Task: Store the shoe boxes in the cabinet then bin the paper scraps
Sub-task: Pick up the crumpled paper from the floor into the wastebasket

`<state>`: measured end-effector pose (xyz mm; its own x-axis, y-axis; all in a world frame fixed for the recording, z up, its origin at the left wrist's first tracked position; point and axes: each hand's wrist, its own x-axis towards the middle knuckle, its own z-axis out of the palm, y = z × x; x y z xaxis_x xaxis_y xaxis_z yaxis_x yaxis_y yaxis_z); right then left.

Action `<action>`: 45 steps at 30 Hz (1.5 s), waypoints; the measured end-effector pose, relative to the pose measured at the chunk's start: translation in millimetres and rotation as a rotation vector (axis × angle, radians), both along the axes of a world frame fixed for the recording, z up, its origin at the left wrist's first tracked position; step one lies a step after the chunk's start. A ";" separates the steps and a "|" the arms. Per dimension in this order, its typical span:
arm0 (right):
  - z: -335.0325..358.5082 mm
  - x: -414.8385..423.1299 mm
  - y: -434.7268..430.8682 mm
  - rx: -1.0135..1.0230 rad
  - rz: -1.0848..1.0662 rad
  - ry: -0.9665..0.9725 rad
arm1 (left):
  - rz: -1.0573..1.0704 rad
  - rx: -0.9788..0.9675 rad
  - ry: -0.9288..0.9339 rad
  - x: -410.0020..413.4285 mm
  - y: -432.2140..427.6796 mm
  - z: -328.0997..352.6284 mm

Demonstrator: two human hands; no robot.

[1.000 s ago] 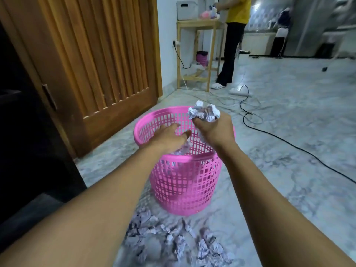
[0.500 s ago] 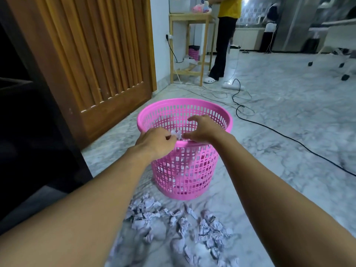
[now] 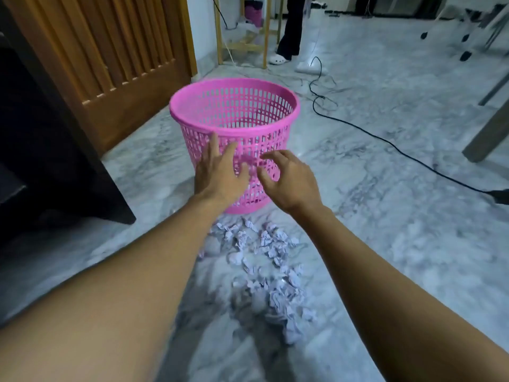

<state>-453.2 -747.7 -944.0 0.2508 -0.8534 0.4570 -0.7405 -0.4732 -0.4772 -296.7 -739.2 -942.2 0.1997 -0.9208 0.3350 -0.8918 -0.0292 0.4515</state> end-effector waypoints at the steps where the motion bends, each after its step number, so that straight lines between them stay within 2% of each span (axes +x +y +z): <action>1: -12.8 -10.4 12.6 0.033 -0.011 -0.012 | -0.028 0.014 0.019 -4.3 8.0 -10.9; 5: -76.9 -46.0 60.2 0.212 -0.035 0.028 | -0.113 0.196 0.083 -11.3 37.4 -67.5; 7: -111.7 -59.3 84.8 0.287 -0.039 0.057 | -0.127 0.350 0.131 -12.7 53.7 -97.6; 10: -161.1 -71.6 121.2 0.390 -0.027 0.106 | -0.070 0.573 0.076 -16.3 80.2 -138.9; 14: -214.5 -75.7 148.7 0.458 -0.033 0.260 | 0.041 0.666 -0.054 -17.2 104.5 -177.6; 20: -239.3 -77.7 147.4 0.528 0.012 0.284 | 0.147 0.832 0.085 -14.3 139.9 -208.6; 23: -242.3 -72.8 146.6 0.465 0.018 0.242 | 0.119 0.778 0.146 -20.0 148.0 -213.1; 28: -249.9 -68.4 124.7 0.239 -0.012 0.232 | 0.003 0.639 0.122 -32.1 139.7 -219.1; 36: -245.9 -72.4 79.0 0.261 0.215 0.337 | -0.273 0.516 -0.048 -34.3 121.7 -231.6; 42: -254.3 -64.1 86.0 0.021 0.252 0.092 | -0.258 0.367 -0.021 -35.2 122.2 -242.8; 45: -257.7 -61.2 86.3 -0.012 0.244 0.051 | -0.265 0.309 -0.033 -34.8 121.3 -245.9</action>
